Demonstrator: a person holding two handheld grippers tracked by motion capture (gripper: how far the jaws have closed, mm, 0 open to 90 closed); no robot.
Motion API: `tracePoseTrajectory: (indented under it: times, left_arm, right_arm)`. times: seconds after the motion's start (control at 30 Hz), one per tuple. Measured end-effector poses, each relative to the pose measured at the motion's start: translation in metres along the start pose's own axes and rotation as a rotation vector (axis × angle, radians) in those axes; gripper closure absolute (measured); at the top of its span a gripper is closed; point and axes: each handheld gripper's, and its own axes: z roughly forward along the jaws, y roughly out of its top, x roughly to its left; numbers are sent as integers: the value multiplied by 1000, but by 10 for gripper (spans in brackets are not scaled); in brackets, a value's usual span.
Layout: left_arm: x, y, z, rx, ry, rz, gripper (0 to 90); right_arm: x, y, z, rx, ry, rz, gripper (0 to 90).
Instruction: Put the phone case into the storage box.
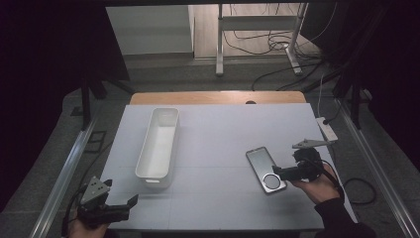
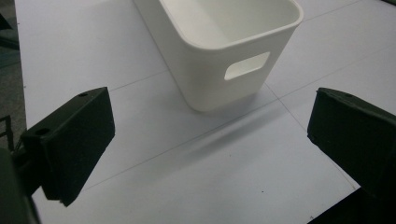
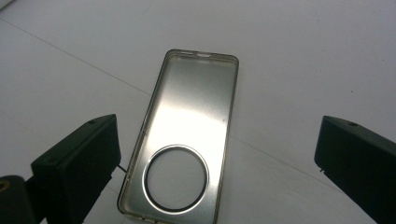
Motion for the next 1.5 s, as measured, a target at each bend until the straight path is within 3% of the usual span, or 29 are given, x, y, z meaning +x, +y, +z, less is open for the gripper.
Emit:
tracePoseTrajectory:
  times: [0.8, 1.23, 1.33, 1.43, 1.5]
  left_arm:
    - [0, 0, 0, 1, 0, 1, 17]
    - [0, 0, 0, -1, -3, 2, 17]
    - [0, 0, 0, -1, -3, 2, 17]
    - [0, 0, 0, -1, -2, 4, 17]
    - [0, 0, 0, -1, -2, 4, 17]
  right_arm:
    - [-11, 25, 35, 34, -13, -13, 19]
    - [-9, 35, 50, 58, -13, -23, 41]
    - [-8, 34, 51, 68, -11, -29, 61]
    - [-7, 33, 50, 71, -8, -38, 137]
    - [-7, 32, 48, 63, -2, -47, 247]
